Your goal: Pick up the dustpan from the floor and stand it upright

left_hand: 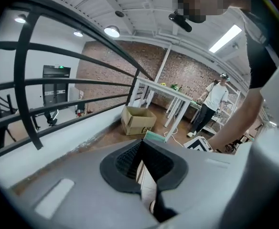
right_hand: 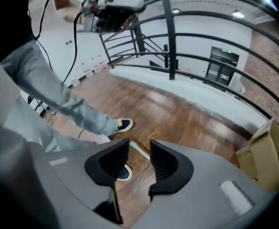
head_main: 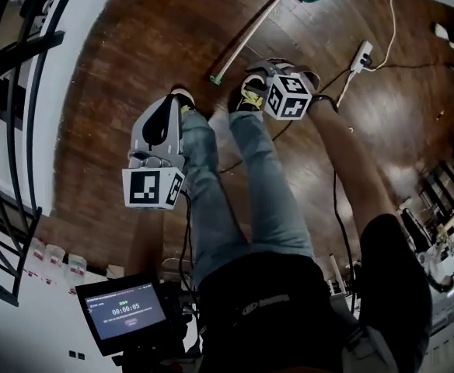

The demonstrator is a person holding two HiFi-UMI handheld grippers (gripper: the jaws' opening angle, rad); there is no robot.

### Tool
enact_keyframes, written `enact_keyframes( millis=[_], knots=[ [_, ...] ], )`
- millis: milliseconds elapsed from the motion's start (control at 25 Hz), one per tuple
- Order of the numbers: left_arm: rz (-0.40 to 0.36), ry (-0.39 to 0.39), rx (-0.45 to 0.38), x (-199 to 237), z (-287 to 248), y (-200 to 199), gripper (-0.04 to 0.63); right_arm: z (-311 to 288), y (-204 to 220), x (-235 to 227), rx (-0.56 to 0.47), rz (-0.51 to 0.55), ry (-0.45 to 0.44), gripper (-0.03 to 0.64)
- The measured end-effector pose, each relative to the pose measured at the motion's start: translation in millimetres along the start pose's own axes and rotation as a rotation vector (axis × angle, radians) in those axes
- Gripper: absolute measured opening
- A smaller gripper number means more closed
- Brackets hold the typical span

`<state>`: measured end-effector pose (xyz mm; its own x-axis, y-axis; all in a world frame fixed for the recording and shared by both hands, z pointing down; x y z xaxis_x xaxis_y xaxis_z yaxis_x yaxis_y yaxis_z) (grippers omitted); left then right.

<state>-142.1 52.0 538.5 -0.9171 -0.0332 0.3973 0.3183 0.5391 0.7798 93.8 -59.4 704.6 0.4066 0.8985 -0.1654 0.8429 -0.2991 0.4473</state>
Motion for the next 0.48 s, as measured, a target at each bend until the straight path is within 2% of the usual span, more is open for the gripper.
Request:
enact_keyframes(
  millis=[80,160,240,480],
  knots=[
    [0.03,-0.029,0.028,9.5,-7.6,28.1,0.019,-45.3,24.2,-2.5,0.084,0.129,-0.073,0.184],
    [0.07,-0.062,0.057,18.2,-11.1,56.1,0.02,-87.1,43.8,-2.7,0.163,0.281,-0.145,0.186],
    [0.092,-0.076,0.07,27.1,-17.5,82.2,0.02,-126.0,62.4,-6.0,0.224,0.402,-0.177,0.186],
    [0.023,-0.087,0.079,65.0,-51.4,162.9,0.02,-235.2,106.5,-10.0,0.294,0.669,-0.187,0.192]
  ],
)
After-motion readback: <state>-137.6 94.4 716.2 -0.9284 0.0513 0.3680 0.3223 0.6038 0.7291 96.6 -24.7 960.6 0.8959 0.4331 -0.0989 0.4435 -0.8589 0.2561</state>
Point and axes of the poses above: the fingertips, and each gripper's own axes: z backward along the fingers, x to its left, y out of its underside, the point moved 10 cm from there along z, backward along the fingers, and after that the axes turned 3 degrees about z, right-handed, at the moved point
